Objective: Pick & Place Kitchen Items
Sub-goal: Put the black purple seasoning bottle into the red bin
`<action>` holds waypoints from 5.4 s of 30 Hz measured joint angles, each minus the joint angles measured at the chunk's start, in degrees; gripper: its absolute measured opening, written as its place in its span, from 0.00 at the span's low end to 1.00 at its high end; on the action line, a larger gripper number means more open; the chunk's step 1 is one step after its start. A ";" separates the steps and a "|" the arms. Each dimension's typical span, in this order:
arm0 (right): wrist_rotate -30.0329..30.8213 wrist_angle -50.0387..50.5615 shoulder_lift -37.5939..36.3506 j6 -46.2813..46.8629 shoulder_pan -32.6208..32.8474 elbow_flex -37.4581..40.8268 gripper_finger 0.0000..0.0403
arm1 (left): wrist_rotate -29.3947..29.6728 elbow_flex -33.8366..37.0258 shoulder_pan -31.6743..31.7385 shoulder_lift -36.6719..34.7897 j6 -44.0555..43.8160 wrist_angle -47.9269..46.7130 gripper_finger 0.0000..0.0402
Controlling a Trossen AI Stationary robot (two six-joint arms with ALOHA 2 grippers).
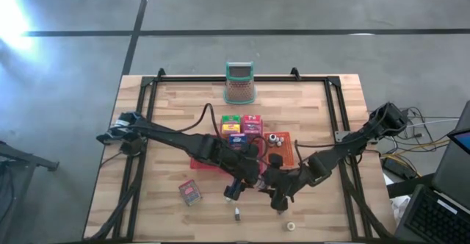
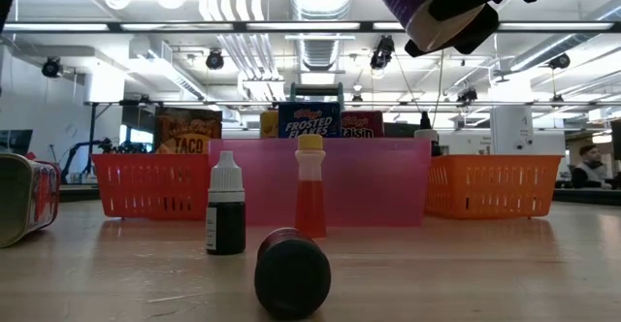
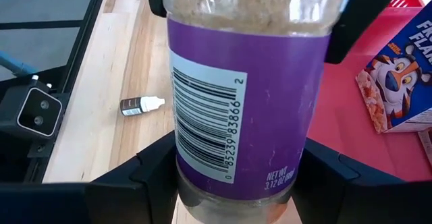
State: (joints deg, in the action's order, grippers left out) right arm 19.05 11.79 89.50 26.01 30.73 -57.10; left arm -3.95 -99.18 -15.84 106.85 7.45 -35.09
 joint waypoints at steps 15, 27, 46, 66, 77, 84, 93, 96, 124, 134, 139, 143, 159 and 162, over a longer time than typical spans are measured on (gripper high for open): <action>0.04 -0.15 -0.01 -0.21 -0.04 0.00 0.66 | -0.09 -0.12 -0.09 -0.04 -0.70 -2.33 0.55; 0.04 1.55 0.01 0.12 0.00 0.00 0.78 | -0.11 -3.49 -0.07 -0.07 -7.38 -14.56 0.56; 0.02 1.76 -0.01 0.59 0.01 0.08 0.85 | 6.94 -4.70 -0.17 -4.39 -29.41 -46.66 0.56; 0.02 3.46 -0.01 0.58 0.01 0.22 0.68 | 13.60 8.05 0.35 -14.86 -33.12 -40.75 0.57; 0.02 3.41 0.01 0.58 -0.03 0.22 0.62 | 10.63 21.78 5.33 -19.92 -31.78 -28.69 0.57; 0.02 3.41 -0.01 0.58 -0.04 0.22 0.61 | 9.85 25.80 8.89 -20.11 -31.00 -25.36 0.57; 0.02 3.41 -0.01 0.58 -0.04 0.22 0.67 | 6.25 28.63 9.79 -19.94 -29.93 -20.48 0.57; 0.02 3.41 0.01 0.58 -0.04 0.22 0.69 | 6.25 28.73 9.86 -19.93 -29.70 -19.48 0.57; 0.15 3.37 -0.01 0.43 -0.01 0.26 0.60 | 4.40 37.88 14.90 -19.87 -28.18 -8.96 0.57; 0.42 3.33 -0.01 0.38 -0.01 0.27 0.61 | 4.23 39.54 15.17 -19.87 -27.84 -7.48 0.57; 0.44 3.30 -0.01 0.40 -0.04 0.28 0.65 | 4.20 39.54 15.26 -19.87 -27.02 -6.56 0.57; 0.44 3.28 0.00 0.40 -0.04 0.28 0.68 | 4.20 39.53 15.28 -19.87 -26.76 -6.44 0.58; 0.44 3.05 -0.01 0.58 -0.04 0.36 0.71 | 3.21 30.40 15.37 -19.87 -25.45 -15.95 0.71; 0.46 2.99 -0.01 0.58 -0.04 0.66 0.69 | 3.25 25.99 15.37 -19.89 -25.47 -20.79 0.71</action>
State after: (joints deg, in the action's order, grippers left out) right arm 19.51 14.79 89.49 26.59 30.70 -56.44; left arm -0.69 -73.19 -0.47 86.96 -18.02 -55.88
